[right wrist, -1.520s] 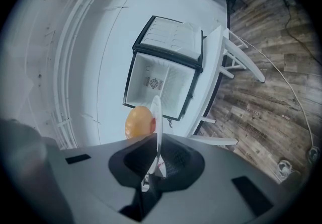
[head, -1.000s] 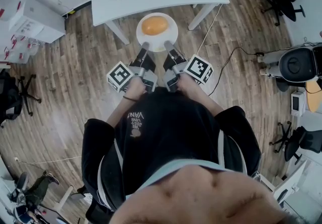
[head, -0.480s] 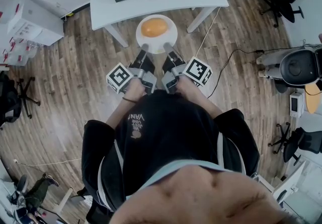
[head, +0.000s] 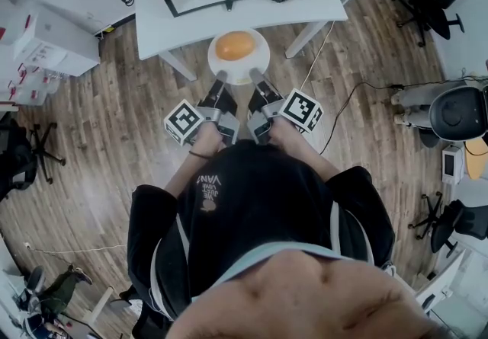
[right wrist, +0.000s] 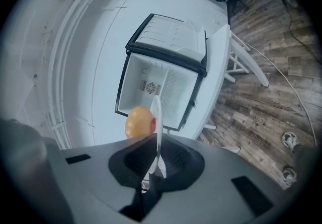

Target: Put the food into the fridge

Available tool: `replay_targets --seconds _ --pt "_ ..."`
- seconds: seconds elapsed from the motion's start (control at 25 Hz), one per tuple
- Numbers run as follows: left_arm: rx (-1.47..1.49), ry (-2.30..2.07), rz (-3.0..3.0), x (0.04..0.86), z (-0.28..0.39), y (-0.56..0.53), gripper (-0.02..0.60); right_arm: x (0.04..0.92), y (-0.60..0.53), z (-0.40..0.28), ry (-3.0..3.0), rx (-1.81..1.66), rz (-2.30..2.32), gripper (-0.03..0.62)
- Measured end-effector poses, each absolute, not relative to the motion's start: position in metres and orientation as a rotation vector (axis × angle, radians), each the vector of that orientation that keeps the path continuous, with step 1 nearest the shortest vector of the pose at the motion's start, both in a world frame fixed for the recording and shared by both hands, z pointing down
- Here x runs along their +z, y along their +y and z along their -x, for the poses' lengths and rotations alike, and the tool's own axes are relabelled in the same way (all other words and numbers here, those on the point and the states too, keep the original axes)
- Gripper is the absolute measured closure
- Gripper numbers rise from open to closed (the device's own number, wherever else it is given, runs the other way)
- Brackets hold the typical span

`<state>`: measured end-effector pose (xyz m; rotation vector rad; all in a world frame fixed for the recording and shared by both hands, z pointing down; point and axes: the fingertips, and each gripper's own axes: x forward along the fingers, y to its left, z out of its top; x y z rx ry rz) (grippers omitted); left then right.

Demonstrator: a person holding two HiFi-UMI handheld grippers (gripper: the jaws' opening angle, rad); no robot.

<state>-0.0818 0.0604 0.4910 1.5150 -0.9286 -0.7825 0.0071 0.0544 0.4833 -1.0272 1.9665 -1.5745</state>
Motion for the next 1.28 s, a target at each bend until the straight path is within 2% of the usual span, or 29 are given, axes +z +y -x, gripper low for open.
replay_targets --seconds 1.28 --pt "-0.84 -1.046 -1.488 0.491 0.069 -0.021 0.554 0.485 -0.038 -0.019 2.054 -1.63 0.903 0.574"
